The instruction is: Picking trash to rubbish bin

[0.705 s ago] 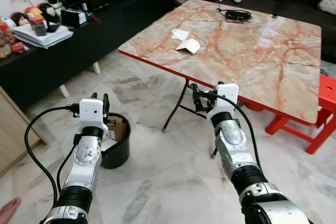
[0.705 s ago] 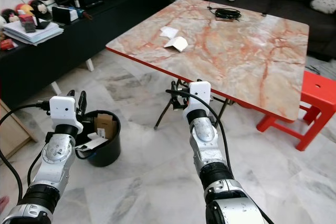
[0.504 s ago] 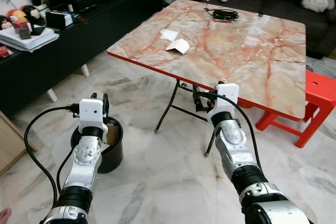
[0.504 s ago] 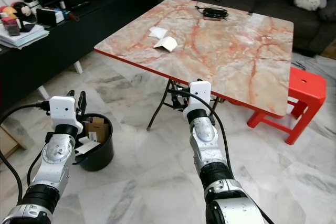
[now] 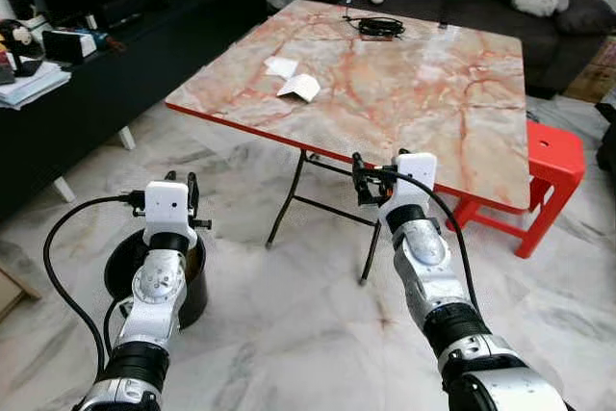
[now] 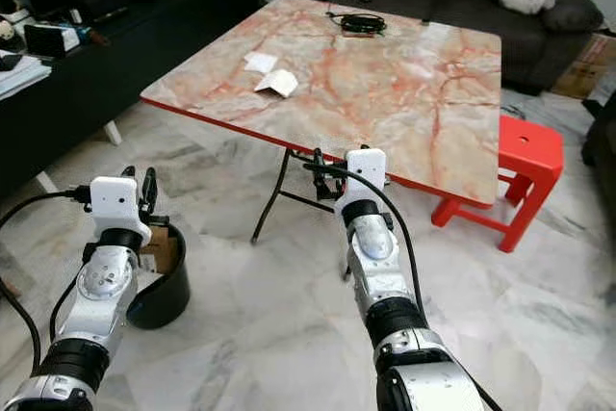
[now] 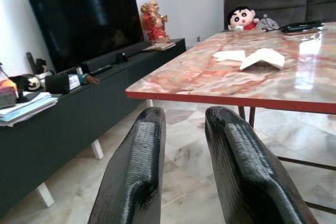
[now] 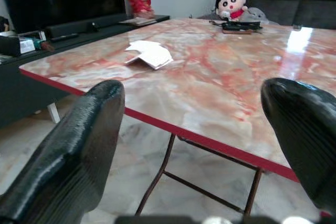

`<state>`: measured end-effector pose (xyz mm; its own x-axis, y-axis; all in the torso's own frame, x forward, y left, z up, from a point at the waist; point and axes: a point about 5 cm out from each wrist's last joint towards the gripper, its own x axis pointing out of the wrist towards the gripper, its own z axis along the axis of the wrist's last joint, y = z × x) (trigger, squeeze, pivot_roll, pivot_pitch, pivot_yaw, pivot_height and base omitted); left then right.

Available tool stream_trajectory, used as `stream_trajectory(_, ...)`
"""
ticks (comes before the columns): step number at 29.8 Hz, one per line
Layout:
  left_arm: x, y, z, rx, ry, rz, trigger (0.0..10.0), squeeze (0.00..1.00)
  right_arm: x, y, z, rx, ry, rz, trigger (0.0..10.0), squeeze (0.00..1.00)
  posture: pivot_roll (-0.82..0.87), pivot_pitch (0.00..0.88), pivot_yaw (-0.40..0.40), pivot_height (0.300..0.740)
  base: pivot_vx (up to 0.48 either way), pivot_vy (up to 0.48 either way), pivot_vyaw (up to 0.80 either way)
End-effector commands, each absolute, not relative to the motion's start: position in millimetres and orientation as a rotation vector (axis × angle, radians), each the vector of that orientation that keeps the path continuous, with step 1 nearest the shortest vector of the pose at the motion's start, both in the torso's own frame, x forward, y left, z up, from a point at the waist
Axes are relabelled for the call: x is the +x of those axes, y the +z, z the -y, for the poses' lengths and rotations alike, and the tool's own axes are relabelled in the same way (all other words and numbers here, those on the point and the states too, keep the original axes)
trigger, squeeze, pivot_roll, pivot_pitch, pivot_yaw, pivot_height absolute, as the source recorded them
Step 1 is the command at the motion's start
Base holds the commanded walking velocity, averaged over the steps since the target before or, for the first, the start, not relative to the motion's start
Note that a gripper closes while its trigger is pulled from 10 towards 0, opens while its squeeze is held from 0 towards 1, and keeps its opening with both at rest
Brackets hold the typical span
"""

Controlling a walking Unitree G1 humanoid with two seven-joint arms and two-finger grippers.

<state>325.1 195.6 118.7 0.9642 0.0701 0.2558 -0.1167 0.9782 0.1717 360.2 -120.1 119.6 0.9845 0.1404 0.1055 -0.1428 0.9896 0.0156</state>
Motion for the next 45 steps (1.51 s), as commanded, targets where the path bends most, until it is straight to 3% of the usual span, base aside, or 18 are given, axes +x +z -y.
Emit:
stream_trajectory(1, 325.1, 120.1, -192.2, 0.202, 0.084, 0.254, 10.0, 0.0, 362.5, 122.3, 120.5, 0.026, 0.147, 0.102, 10.0, 0.0, -0.02, 0.0, -0.02, 0.74, 0.0, -0.24, -0.8)
stream_trajectory(17, 326.7, 122.8, -191.3, 0.199, 0.081, 0.261, 10.0, 0.0, 362.2, 121.8, 118.6, 0.033, 0.154, 0.101, 10.0, 0.0, -0.02, 0.0, -0.015, 0.74, 0.0, -0.127, -0.8)
stream_trajectory(45, 327.4, 122.0, -185.4, 0.121, 0.065, 0.245, 10.0, 0.0, 360.0, 118.4, 112.4, 0.046, 0.182, 0.089, 10.0, 0.0, -0.02, 0.0, -0.015, 0.74, 0.0, 0.0, 0.0)
